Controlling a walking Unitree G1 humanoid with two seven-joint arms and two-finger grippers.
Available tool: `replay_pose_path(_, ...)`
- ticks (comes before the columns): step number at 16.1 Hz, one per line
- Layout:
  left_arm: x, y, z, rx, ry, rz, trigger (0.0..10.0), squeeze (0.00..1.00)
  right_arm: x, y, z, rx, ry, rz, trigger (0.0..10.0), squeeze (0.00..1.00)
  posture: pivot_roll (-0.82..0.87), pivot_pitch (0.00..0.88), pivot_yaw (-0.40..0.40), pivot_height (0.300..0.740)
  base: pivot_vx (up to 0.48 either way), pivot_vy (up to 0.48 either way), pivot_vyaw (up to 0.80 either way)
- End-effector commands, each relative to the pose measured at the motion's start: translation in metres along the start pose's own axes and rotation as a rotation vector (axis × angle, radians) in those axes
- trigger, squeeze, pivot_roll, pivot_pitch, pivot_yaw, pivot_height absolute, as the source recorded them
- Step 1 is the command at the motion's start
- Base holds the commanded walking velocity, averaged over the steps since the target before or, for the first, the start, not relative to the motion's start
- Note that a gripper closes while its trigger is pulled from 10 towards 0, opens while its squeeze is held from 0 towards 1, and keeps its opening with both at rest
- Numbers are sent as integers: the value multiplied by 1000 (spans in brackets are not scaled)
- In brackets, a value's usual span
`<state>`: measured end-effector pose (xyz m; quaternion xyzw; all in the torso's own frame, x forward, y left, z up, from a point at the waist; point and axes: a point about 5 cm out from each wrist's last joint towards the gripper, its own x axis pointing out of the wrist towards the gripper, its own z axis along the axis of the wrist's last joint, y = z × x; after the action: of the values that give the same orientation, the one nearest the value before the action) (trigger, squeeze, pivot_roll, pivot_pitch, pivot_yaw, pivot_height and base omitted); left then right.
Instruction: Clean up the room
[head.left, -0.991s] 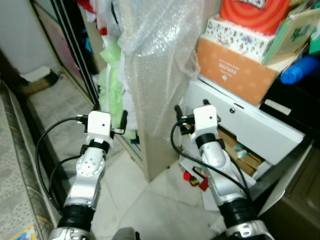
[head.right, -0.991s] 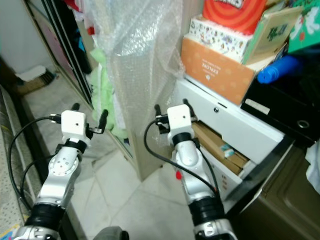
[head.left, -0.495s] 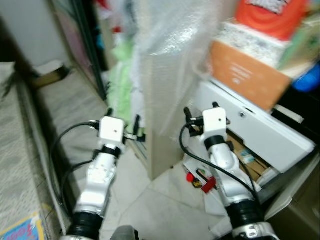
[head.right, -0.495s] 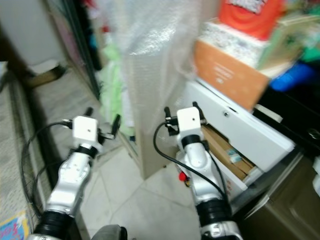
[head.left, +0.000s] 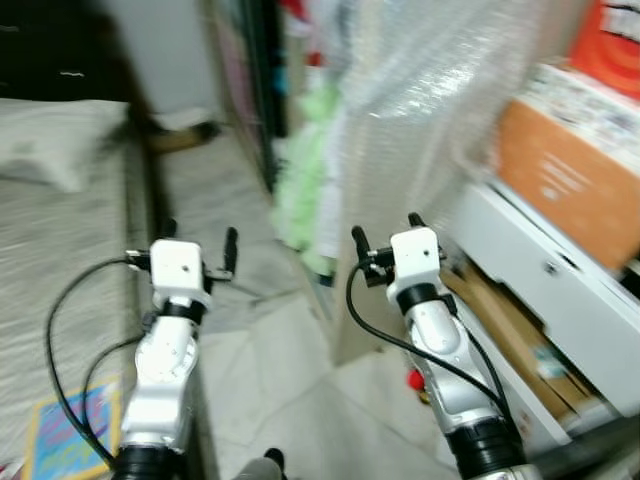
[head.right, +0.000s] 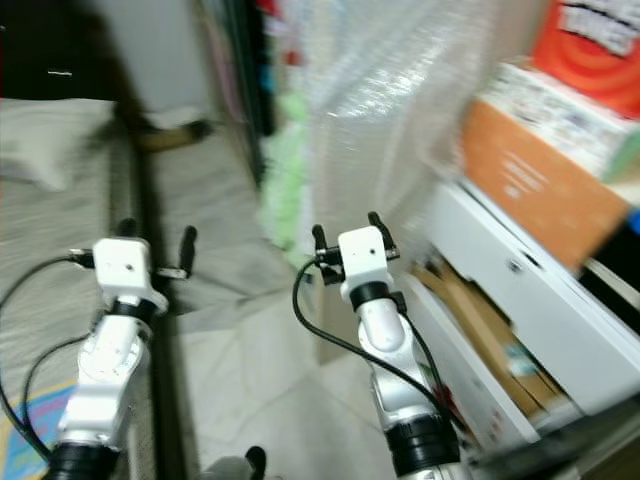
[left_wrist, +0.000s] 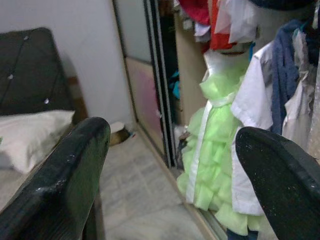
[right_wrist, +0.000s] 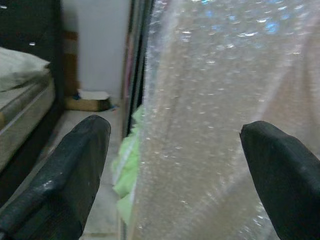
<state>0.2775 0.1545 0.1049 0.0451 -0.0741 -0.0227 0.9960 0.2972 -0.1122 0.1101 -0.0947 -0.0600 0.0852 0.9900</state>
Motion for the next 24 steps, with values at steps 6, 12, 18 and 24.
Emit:
replay_pose_path(6, 4, -1, 4, 21, 3, -31, 10000, 0, 5, -6, 7, 2, -16, -27, 10000, 0, 82, 0, 1, 740, 0, 0, 800)
replay_pose_path(12, 7, -2, 5, 22, 2, -21, 10000, 0, 12, -3, 10, 3, -23, 0, 10000, 0, 92, 0, -17, 740, 0, 0, 800)
replay_pose_path(18, 10, -2, 4, 40, 3, -15, 10000, 0, 15, -3, 10, 5, -25, 5, 10000, 0, 94, 0, -17, 740, 0, 0, 800)
replay_pose_path(24, 13, -2, 4, 51, 3, 4, 10000, 0, 18, -1, 11, 12, -29, 10, 10000, 0, 95, 0, -19, 740, 0, 0, 800)
